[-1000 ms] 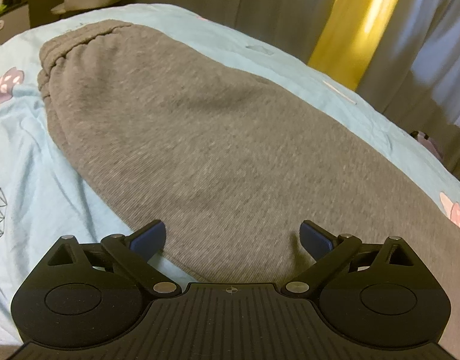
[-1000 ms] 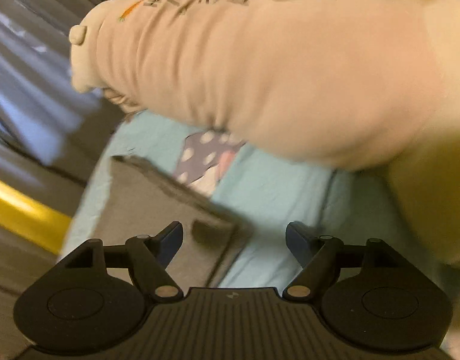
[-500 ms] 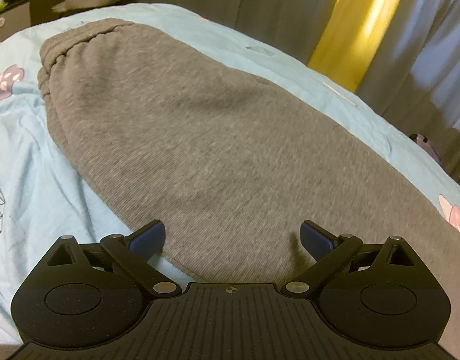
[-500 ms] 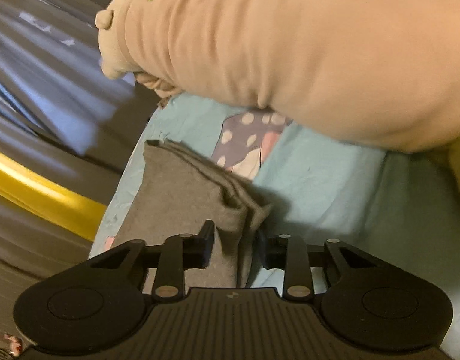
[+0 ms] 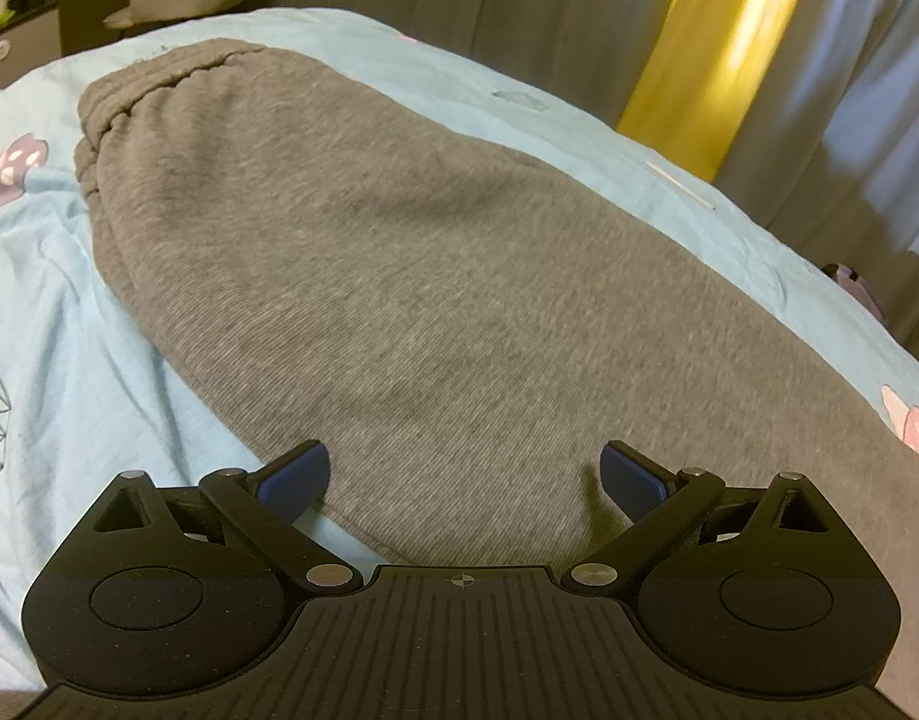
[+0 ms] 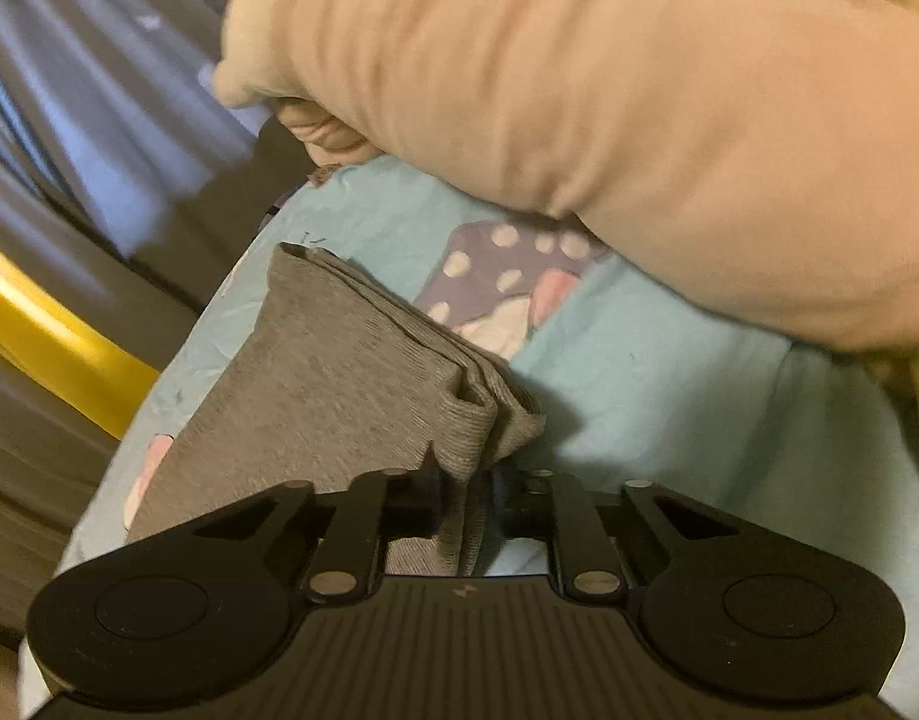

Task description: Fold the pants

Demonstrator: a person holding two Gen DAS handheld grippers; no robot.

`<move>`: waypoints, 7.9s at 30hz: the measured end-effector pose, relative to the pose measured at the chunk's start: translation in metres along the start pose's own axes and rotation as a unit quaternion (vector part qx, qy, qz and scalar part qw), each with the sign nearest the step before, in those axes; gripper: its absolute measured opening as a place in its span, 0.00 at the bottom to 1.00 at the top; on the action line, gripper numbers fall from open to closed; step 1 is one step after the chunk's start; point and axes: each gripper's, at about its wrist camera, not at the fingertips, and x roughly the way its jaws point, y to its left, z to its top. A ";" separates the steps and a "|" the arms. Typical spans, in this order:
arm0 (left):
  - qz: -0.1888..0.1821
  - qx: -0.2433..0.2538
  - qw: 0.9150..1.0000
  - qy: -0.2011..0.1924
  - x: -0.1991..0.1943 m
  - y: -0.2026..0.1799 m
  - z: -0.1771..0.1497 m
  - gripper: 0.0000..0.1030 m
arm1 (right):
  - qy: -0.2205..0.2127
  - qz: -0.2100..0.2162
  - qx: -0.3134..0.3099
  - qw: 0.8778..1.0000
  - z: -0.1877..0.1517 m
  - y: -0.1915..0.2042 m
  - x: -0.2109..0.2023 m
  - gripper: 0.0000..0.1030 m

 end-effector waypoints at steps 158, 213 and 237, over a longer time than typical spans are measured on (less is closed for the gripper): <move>-0.065 -0.166 0.982 -0.068 -0.007 0.188 0.078 0.49 | 0.230 0.246 -0.067 0.939 -0.120 0.147 -0.001 0.96; -0.282 0.119 0.925 -0.225 -0.122 -0.056 0.064 0.40 | 0.187 0.277 -0.020 0.942 -0.112 0.137 -0.018 0.96; -0.076 -0.009 0.997 0.001 -0.020 0.015 -0.006 0.86 | 0.259 0.216 -0.131 0.932 -0.166 0.230 0.024 0.71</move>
